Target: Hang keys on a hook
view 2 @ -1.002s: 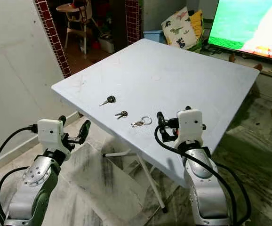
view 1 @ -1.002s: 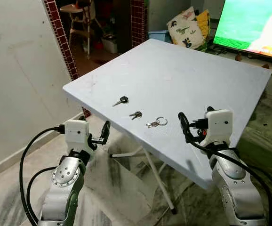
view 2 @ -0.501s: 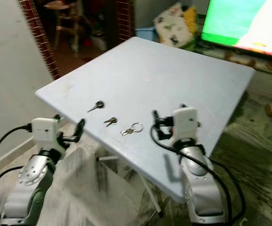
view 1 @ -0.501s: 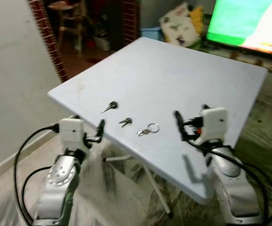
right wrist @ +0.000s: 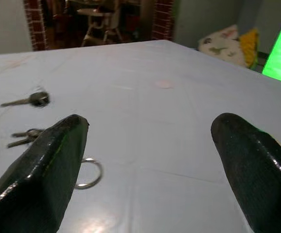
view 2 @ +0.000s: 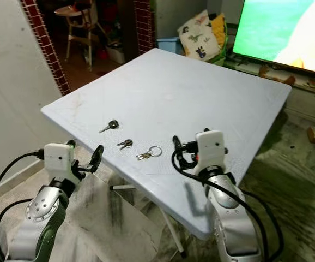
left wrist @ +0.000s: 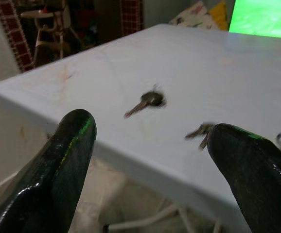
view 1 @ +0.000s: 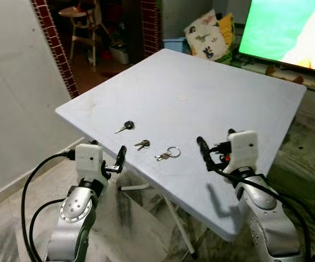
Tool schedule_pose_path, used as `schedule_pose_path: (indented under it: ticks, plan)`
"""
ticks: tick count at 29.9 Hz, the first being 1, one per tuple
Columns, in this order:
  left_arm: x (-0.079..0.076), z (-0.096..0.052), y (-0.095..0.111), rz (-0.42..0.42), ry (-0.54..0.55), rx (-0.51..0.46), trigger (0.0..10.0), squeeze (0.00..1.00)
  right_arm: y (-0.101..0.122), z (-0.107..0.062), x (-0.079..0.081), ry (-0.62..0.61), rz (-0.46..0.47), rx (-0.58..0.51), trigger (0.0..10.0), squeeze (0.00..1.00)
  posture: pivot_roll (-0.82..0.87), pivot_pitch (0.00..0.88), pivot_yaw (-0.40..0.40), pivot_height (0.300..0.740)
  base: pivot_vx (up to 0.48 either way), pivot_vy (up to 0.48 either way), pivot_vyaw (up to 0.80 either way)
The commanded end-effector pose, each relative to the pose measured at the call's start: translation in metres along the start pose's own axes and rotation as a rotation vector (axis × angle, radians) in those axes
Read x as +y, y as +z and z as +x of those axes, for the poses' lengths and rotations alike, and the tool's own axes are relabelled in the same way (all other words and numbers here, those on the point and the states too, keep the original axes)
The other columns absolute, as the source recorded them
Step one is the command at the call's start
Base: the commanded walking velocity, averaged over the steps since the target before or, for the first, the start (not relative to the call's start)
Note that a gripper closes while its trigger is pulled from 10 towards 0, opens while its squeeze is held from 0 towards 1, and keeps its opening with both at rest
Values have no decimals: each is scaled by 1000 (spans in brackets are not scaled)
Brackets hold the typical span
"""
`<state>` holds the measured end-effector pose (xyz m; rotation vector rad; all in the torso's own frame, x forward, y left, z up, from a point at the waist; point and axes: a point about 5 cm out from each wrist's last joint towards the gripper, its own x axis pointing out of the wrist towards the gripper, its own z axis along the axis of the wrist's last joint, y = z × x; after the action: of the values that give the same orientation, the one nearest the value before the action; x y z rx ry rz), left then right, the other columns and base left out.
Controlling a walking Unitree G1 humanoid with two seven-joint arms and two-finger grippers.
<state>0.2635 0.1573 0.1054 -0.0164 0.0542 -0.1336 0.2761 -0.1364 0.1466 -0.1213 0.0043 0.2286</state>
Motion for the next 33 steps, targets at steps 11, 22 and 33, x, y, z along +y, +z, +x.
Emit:
schedule_pose_path:
  ticks: [11, 22, 33]
  plan:
    - [3, -10, -20, -43, -68, 49, 10000, 0, -7, 1, 21, 105, 76, -7, 10000, 0, 0, 66, 28, 740, 0, 0, 0]
    - [-16, -9, 8, -100, -169, -31, 10000, 0, -14, 2, 23, 167, 30, 12, 10000, 0, 5, 54, 31, 740, 0, 0, 0]
    - [-11, -34, -2, -15, -170, 12, 10000, 776, -26, 10, 40, 192, 46, 34, 10000, 0, 48, 60, 38, 740, 0, 0, 0]
